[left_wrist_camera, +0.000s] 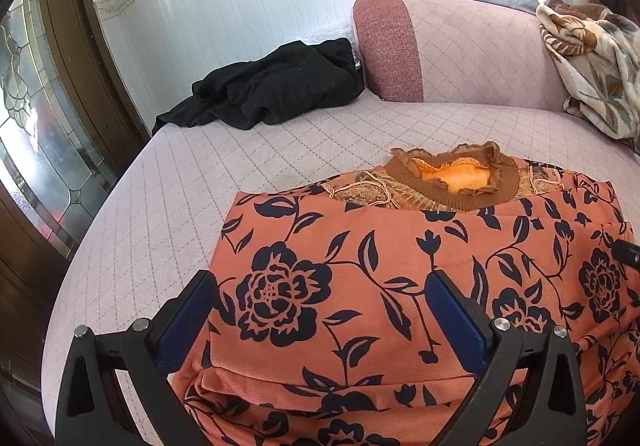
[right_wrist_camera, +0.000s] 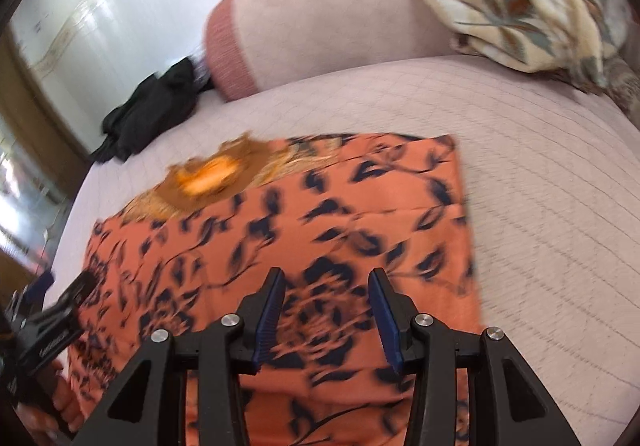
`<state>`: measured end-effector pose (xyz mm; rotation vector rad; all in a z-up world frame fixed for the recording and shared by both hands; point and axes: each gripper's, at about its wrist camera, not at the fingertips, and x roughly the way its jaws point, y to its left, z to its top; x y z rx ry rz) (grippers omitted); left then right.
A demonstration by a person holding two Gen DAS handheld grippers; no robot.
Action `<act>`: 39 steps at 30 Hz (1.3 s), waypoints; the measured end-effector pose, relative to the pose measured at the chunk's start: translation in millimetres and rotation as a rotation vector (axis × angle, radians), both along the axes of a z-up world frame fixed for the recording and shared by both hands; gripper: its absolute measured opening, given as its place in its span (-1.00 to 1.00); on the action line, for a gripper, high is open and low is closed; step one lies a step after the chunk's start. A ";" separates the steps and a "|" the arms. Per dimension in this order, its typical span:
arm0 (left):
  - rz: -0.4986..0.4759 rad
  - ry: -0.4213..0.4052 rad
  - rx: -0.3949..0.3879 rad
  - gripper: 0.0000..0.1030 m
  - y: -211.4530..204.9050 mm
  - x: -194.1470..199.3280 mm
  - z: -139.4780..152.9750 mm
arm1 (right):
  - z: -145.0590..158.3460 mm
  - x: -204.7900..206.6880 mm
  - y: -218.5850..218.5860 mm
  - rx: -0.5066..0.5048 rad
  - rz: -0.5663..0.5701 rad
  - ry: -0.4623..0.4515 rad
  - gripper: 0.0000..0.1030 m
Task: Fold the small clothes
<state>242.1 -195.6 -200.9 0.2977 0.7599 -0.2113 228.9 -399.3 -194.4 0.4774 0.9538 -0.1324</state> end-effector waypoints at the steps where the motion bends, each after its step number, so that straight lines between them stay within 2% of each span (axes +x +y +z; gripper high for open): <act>1: 0.001 0.000 0.002 1.00 0.0 0.2 -0.6 | -3.3 1.4 -7.8 0.003 -0.021 0.010 -0.08; 4: 0.006 0.018 0.020 1.00 -0.1 3.2 -5.9 | -17.2 7.4 -21.7 0.011 -0.050 0.070 -0.08; 7: 0.031 0.093 0.024 1.00 6.2 13.6 -16.8 | -16.0 7.5 -23.6 0.022 -0.047 0.060 -0.08; 10: 0.105 0.159 0.017 1.00 23.4 27.6 -23.6 | -7.0 1.9 -26.1 0.044 -0.041 0.022 -0.08; 12: 0.165 0.176 0.003 1.00 40.2 34.8 -23.7 | -3.0 -3.9 -29.4 0.055 -0.037 0.018 -0.08; 15: 0.203 0.191 -0.005 1.00 57.7 38.7 -23.9 | -1.7 -14.5 -32.0 0.083 -0.027 0.025 -0.08; 18: 0.172 0.216 0.063 1.00 61.4 38.3 -36.5 | -7.2 -22.7 -28.0 0.086 0.026 0.070 -0.08; 20: 0.137 0.192 0.072 1.00 63.1 32.5 -38.2 | -15.1 -24.4 -21.3 0.053 0.072 0.107 -0.08; 22: 0.119 0.188 0.067 1.00 66.6 26.5 -32.6 | -14.7 -27.5 -15.1 -0.002 0.118 0.094 -0.08; 24: 0.128 0.167 0.055 1.00 77.1 17.1 -23.2 | -8.9 -30.2 -15.1 -0.020 0.132 0.079 -0.08; 27: 0.176 0.145 0.045 1.00 100.5 -1.0 -9.2 | 2.6 -43.9 -26.0 0.050 0.085 0.038 -0.08; 29: 0.216 0.136 0.019 1.00 127.8 -26.5 0.0 | 11.0 -56.2 -34.1 0.085 0.057 0.016 -0.08; 31: 0.244 0.139 0.006 1.00 153.5 -53.3 0.1 | 17.6 -69.0 -39.4 0.114 0.037 0.000 0.03; 34: 0.258 0.176 -0.008 1.00 189.5 -106.0 -5.7 | 22.4 -104.9 -49.6 0.186 -0.003 -0.045 0.20; 37: 0.253 0.215 -0.022 1.00 217.3 -147.9 -5.5 | 19.7 -141.0 -56.6 0.224 -0.037 -0.045 0.22; 39: 0.242 0.252 -0.067 1.00 230.2 -167.3 -4.6 | 15.5 -166.8 -60.3 0.252 -0.061 -0.021 0.24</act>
